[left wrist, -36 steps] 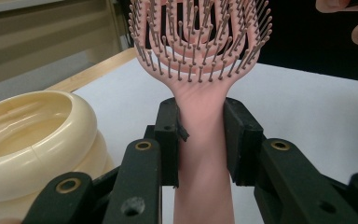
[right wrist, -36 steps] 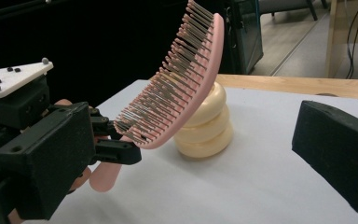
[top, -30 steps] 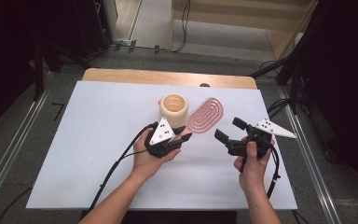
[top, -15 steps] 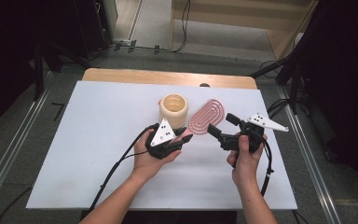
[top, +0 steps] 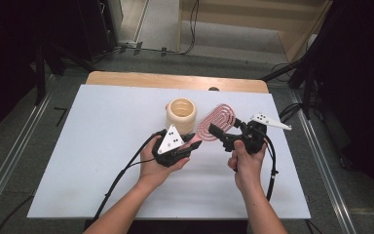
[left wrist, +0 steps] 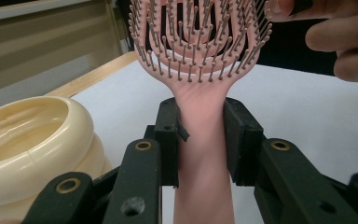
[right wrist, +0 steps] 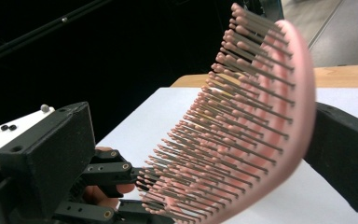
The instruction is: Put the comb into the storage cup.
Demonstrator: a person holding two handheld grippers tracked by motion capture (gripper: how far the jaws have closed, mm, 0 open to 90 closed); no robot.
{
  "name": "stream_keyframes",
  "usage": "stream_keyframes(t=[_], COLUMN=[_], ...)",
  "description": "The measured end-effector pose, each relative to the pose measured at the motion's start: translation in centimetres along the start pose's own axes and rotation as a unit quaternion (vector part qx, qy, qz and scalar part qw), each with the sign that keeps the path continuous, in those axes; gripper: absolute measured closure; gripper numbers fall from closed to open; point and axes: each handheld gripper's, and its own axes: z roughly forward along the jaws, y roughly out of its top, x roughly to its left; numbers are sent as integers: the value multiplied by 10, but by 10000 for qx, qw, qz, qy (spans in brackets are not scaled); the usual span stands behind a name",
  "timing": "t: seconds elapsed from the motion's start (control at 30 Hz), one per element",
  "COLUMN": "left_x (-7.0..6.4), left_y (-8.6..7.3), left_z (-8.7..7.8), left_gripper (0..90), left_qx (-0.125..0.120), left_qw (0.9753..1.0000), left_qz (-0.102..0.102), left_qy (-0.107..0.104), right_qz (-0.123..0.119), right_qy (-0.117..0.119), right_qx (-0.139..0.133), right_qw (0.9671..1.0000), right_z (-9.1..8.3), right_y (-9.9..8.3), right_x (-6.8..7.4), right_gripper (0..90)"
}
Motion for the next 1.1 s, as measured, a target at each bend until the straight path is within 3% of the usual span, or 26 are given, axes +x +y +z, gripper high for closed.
stream_keyframes(t=[0.07, 0.23, 0.37, 0.53, 0.93, 1.1], left_x=[0, 0, 0, 1, -1, -3], left_y=[0, 0, 1, 1, 0, -1], left_z=[0, -1, -1, -1, 1, 2], left_gripper=[704, 704, 704, 704, 704, 704], left_qx=[-21, -38, -42, -54, -28, -21], left_qw=[10000, 10000, 10000, 10000, 9999, 9999], left_qz=[-10, 18, 34, 44, 84, 96], left_qy=[5, 19, 30, 43, 81, 82], right_qz=[28, 227, 345, 503, 941, 954], right_qy=[-4, -220, -222, -206, -20, 25], right_qx=[8, 85, 149, 211, 145, 167], right_qw=[10000, 9995, 9990, 9983, 9955, 9953], right_z=[1, 7, 11, 14, 16, 17], right_y=[0, 0, -1, -1, -5, -8], right_x=[1, 3, 1, -1, -7, -6], right_gripper=[0, 117, 187, 291, 427, 461])
